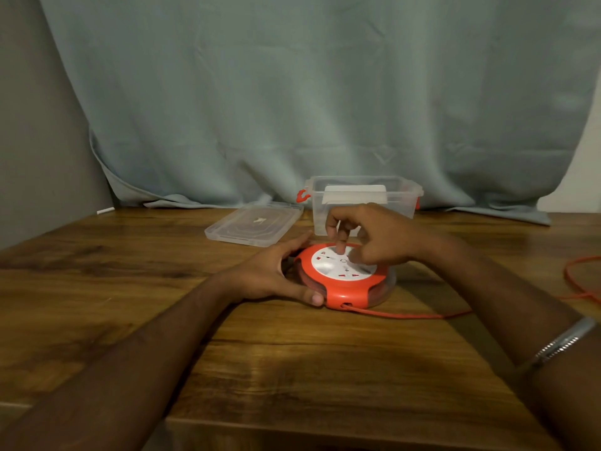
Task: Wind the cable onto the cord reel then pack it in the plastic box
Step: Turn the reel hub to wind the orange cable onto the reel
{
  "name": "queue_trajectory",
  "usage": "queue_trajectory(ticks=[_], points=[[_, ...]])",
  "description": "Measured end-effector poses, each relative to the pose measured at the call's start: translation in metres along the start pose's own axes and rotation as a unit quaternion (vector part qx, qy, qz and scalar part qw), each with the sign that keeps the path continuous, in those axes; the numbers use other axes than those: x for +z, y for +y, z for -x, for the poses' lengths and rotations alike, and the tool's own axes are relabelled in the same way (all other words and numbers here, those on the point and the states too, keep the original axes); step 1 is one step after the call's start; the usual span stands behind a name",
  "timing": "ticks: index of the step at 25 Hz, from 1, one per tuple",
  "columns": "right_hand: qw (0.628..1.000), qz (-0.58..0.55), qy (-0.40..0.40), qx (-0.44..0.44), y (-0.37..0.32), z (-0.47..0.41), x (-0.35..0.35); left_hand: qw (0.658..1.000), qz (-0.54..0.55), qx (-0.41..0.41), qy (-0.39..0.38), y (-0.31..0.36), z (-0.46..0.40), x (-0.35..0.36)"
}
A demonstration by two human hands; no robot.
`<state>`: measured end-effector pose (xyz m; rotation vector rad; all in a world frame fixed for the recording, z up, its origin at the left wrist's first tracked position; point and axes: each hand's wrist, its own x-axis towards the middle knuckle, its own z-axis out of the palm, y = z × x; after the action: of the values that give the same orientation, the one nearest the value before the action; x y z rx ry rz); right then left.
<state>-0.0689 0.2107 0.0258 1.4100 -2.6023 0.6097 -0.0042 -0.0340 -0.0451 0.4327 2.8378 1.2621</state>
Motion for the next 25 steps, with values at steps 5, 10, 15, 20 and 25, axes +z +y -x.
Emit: queue_trajectory(ticks=[5,10,15,20,25], points=[[0.992,-0.035,-0.113,0.047,0.013,0.003,-0.009,1.0,-0.003,-0.007,-0.01,0.001,0.0,-0.001],[0.988,-0.085,-0.112,0.063,0.019,0.006,-0.011,1.0,0.001,-0.007,-0.011,0.001,0.0,-0.001],[0.993,-0.042,-0.092,0.066,0.015,0.006,-0.006,1.0,0.001,-0.003,-0.011,0.001,0.0,0.0],[0.996,-0.009,-0.074,0.043,0.008,0.004,-0.001,1.0,0.001,0.0,-0.011,0.0,0.0,-0.001],[0.996,0.014,-0.073,0.044,0.006,0.003,0.002,1.0,0.009,0.0,-0.01,-0.001,-0.001,0.0]])
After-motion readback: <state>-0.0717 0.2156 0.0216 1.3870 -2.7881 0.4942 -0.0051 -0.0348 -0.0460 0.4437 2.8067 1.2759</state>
